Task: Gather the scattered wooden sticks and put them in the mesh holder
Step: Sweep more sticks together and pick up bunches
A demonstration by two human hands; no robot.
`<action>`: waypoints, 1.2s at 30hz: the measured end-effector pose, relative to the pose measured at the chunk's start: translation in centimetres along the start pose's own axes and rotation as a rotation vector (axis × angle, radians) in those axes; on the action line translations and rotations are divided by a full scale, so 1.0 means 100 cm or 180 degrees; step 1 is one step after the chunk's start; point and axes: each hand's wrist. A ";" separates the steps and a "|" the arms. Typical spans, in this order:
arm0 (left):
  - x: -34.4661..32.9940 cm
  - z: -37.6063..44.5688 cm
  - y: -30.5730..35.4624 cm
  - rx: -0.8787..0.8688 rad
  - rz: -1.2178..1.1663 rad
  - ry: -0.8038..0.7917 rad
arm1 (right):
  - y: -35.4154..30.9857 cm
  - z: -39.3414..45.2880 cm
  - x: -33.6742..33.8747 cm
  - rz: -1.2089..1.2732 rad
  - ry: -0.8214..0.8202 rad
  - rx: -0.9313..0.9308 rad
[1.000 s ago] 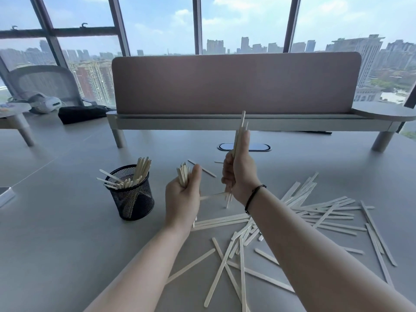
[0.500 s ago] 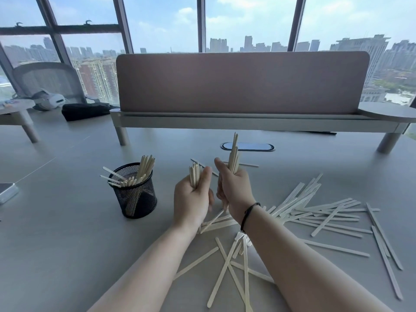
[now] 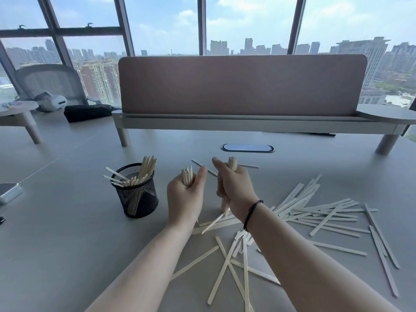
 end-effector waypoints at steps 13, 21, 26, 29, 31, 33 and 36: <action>0.024 0.023 0.069 0.0444 -0.1595 -0.0066 | -0.068 -0.030 -0.027 0.0438 -0.0723 -0.0037; 0.082 0.093 0.117 0.0046 -0.1305 0.0164 | -0.098 -0.035 -0.098 0.0683 -0.1027 0.0273; 0.109 0.117 0.085 0.0232 -0.0616 0.0707 | -0.092 -0.030 -0.147 0.0694 -0.0962 0.0266; 0.122 0.121 0.063 0.0296 -0.0220 0.0735 | -0.081 -0.021 -0.165 0.0455 -0.0888 0.0269; 0.129 0.122 0.048 0.0365 0.0118 0.0557 | -0.074 -0.015 -0.174 0.0256 -0.0858 0.0310; 0.135 0.122 0.036 0.0368 0.0528 0.0285 | -0.067 -0.009 -0.180 0.0143 -0.0866 0.0388; 0.143 0.122 0.024 0.0304 0.1170 0.0057 | -0.058 0.002 -0.182 -0.0077 -0.0831 0.0598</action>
Point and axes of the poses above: each hand's wrist, its own z-axis towards the middle knuckle, its own x-axis out of the back of the hand, y = z × x, and after that the axes turned 13 degrees about -x, right-handed
